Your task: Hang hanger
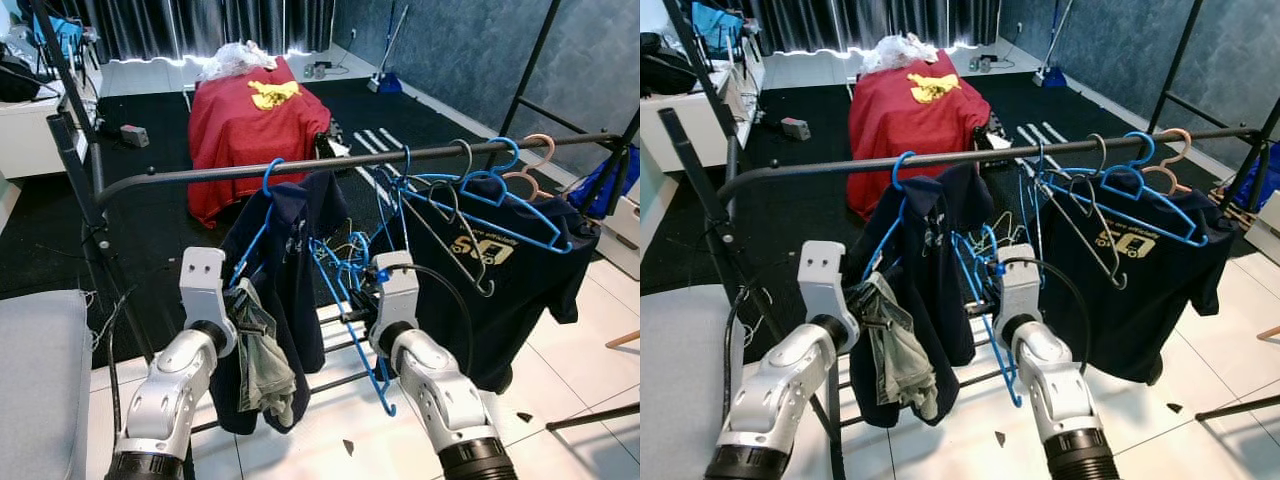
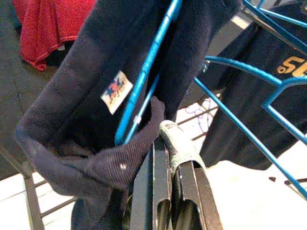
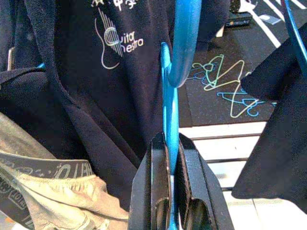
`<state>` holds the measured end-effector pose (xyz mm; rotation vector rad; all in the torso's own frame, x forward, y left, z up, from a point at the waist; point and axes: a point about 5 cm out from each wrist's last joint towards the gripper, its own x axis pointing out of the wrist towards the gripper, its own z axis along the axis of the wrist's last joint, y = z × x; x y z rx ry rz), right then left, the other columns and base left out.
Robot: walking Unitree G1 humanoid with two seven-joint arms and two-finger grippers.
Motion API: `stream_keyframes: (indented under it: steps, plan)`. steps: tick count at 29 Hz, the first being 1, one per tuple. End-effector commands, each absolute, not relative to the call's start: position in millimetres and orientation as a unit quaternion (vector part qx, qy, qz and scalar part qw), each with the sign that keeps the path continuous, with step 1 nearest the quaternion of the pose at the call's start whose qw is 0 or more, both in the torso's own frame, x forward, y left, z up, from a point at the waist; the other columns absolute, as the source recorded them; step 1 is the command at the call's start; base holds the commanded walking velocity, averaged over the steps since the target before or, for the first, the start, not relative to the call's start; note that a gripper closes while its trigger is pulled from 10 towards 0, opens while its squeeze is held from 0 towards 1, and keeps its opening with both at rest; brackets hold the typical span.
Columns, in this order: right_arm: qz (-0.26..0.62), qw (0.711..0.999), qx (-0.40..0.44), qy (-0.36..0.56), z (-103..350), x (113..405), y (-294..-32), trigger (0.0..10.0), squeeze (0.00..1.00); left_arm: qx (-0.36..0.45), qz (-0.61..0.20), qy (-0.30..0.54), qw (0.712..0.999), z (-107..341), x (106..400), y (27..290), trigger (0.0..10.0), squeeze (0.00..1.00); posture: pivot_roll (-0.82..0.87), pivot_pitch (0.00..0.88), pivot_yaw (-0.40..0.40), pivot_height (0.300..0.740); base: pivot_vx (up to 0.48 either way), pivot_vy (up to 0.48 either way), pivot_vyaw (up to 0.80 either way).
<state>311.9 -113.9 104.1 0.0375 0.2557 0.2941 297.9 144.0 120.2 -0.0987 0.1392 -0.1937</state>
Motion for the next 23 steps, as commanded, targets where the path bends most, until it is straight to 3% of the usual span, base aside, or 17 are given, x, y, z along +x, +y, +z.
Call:
stream_keyframes:
  steps: [1, 19, 23]
  plan:
    - [0.144, 0.981, 0.023, 0.126, 104.0, 311.7, -115.2, 10.0, 0.0, -0.053, -0.105, 0.071, 0.991, 118.3, 291.7, 142.8, 10.0, 0.0, 0.04, 0.026, -0.03, 0.74, 0.0, 0.0, 0.0]
    - [0.153, 0.979, 0.023, 0.132, 101.1, 310.1, -111.4, 10.0, 0.0, -0.06, -0.107, 0.068, 0.99, 119.7, 293.2, 142.0, 10.0, 0.0, 0.05, 0.033, -0.03, 0.74, 0.0, 0.0, 0.0]
    - [0.152, 0.979, 0.023, 0.135, 99.6, 309.9, -112.4, 10.0, 0.0, -0.06, -0.106, 0.068, 0.99, 119.8, 293.1, 141.5, 10.0, 0.0, 0.05, 0.031, -0.031, 0.74, -0.24, 0.0, 0.0]
